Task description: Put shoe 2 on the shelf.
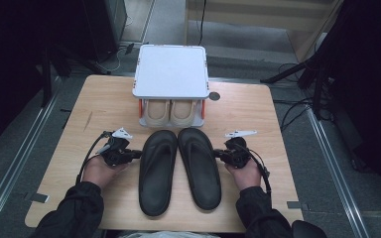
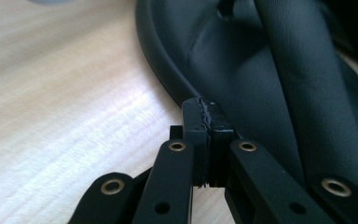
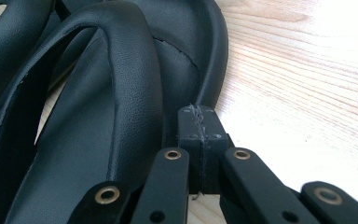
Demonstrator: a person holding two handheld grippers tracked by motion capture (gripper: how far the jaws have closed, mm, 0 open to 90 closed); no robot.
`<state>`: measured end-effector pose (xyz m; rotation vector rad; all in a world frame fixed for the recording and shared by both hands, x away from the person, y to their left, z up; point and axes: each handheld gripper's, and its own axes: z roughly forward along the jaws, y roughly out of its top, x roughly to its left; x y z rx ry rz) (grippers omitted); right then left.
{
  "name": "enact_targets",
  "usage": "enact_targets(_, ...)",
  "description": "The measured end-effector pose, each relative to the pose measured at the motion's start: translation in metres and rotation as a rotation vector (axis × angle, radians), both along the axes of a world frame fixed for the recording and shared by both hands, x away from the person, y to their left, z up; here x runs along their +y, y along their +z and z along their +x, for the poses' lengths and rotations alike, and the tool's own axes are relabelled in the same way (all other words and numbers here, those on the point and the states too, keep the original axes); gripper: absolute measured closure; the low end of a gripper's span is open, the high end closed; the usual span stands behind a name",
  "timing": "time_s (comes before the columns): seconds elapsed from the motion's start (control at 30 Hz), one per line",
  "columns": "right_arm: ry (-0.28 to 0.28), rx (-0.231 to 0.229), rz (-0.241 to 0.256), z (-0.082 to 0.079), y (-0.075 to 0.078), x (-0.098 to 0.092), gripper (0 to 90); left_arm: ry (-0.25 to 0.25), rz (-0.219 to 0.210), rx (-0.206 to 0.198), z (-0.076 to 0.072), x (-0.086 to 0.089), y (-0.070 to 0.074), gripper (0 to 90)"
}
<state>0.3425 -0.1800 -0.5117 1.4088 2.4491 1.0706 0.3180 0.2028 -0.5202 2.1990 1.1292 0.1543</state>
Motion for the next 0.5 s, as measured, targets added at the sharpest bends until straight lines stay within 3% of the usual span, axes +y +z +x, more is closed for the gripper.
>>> enact_targets(0.2, -0.003, -0.001, 0.001, -0.0002, -0.0001, 0.0003, 90.0, 0.001, -0.012, 0.018, -0.0007, -0.0004, 0.0006, 90.0)
enact_targets(0.3, -0.003, 0.004, 0.006, 0.0001, -0.0004, 0.0006, 90.0, -0.041, -0.001, 0.021, -0.0061, -0.0051, 0.0016, 90.0)
enact_targets(0.5, -0.002, 0.005, 0.007, -0.0001, -0.0005, 0.0007, 90.0, -0.06, -0.004, 0.04, -0.0088, -0.0087, 0.0022, 90.0)
